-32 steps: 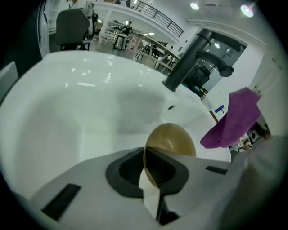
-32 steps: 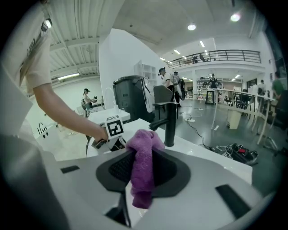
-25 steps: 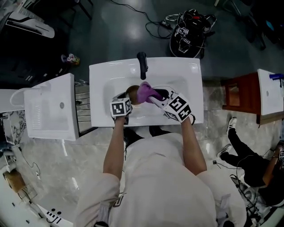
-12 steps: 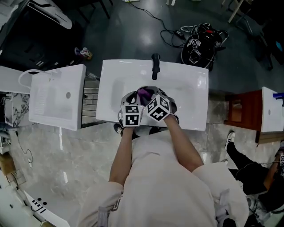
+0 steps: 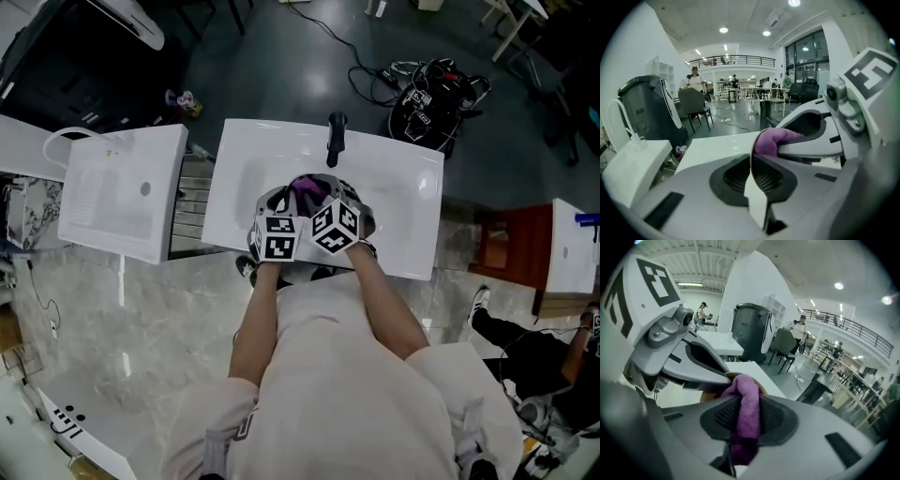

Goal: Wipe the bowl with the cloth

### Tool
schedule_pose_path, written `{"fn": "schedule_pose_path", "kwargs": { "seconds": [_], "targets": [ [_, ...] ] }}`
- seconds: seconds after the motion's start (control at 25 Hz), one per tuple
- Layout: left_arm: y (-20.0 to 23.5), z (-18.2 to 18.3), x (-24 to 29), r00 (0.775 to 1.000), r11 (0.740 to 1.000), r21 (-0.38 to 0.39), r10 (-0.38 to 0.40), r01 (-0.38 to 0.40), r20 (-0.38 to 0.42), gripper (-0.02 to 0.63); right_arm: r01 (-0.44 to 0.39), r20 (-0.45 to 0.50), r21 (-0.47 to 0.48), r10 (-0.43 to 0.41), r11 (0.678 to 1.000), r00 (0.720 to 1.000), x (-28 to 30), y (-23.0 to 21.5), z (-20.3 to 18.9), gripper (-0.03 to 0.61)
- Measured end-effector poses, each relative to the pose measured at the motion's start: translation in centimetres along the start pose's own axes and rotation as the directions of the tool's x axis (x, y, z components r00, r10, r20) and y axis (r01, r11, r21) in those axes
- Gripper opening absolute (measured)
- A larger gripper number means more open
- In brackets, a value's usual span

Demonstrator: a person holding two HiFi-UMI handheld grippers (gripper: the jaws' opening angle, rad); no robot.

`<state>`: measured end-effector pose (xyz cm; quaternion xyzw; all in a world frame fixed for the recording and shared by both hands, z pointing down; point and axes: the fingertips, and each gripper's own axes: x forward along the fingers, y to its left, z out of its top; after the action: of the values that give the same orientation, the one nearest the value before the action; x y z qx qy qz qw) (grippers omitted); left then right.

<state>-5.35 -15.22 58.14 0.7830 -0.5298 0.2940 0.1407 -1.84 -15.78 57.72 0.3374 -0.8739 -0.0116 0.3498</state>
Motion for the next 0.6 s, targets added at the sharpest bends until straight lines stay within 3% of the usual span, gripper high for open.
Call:
{"fn": "schedule_pose_path", "kwargs": {
  "seconds": [0.32, 0.6],
  "targets": [
    [1.9, 0.0, -0.5, 0.998, 0.998, -0.032, 0.048, -0.047, 0.029, 0.023, 0.031, 0.004, -0.006, -0.031, 0.999, 0.999, -0.4, -0.8, -0.4, 0.093],
    [4.2, 0.6, -1.3, 0.994, 0.99, -0.104, 0.098, -0.093, 0.05, 0.023, 0.036, -0.033, -0.183, -0.043, 0.982, 0.999, 0.2, 0.6, -0.2, 0.094]
  ]
}}
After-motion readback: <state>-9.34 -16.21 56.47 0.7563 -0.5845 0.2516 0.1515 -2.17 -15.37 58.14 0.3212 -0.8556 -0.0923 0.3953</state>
